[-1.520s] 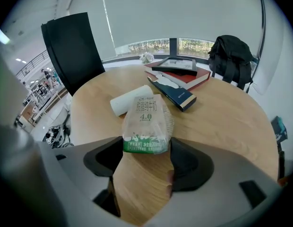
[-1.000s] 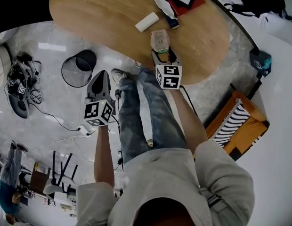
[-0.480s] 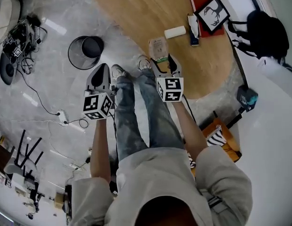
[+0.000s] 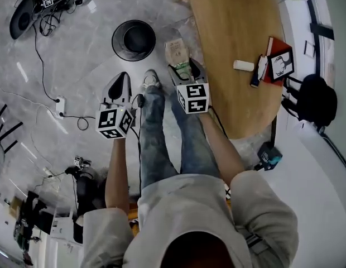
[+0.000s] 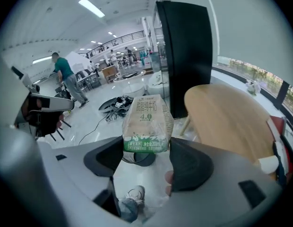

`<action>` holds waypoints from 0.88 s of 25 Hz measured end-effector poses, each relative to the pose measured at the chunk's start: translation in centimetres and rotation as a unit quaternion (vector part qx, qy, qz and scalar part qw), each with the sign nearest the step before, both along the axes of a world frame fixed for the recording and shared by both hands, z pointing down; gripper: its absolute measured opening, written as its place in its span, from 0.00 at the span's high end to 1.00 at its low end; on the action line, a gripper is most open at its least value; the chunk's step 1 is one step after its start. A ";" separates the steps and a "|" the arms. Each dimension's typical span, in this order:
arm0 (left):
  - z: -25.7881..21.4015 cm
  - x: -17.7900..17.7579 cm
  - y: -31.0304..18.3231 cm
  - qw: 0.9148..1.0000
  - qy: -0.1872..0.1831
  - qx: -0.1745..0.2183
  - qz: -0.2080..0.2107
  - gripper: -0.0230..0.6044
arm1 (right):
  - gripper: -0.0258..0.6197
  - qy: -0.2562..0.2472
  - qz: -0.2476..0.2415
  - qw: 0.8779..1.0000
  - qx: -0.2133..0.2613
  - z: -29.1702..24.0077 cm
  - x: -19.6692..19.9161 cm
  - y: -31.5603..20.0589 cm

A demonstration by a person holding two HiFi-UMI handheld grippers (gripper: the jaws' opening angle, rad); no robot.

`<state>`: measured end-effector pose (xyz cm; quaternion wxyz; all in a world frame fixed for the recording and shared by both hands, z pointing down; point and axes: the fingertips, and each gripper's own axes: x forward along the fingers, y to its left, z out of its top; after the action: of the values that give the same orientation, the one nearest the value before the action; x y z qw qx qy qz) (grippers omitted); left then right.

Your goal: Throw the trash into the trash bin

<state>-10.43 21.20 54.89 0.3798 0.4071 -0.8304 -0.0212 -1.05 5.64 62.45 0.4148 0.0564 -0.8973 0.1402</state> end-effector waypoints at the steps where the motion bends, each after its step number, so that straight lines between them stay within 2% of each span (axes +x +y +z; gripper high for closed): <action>1: 0.0 -0.4 1.3 1.000 -0.001 -0.001 -0.015 0.93 | 0.46 0.000 -0.015 1.000 -0.003 0.3 -1.1 1.1; 9: 0.3 -1.7 9.5 0.994 0.002 -0.006 -0.105 0.93 | 0.46 0.010 -0.107 0.994 -0.013 2.4 -7.0 8.3; 18: 0.7 -1.7 13.3 0.988 0.005 -0.008 -0.152 0.93 | 0.46 0.024 -0.157 0.987 -0.018 4.7 -10.2 11.8; 22: 0.6 -2.0 14.0 0.988 0.005 -0.010 -0.156 0.93 | 0.44 0.091 -0.196 0.976 -0.024 9.4 -10.5 13.4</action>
<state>-12.44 35.22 55.48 0.3803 0.2686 -0.8819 -0.0737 -11.55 19.04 71.83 0.5153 -0.1178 -0.8458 0.0718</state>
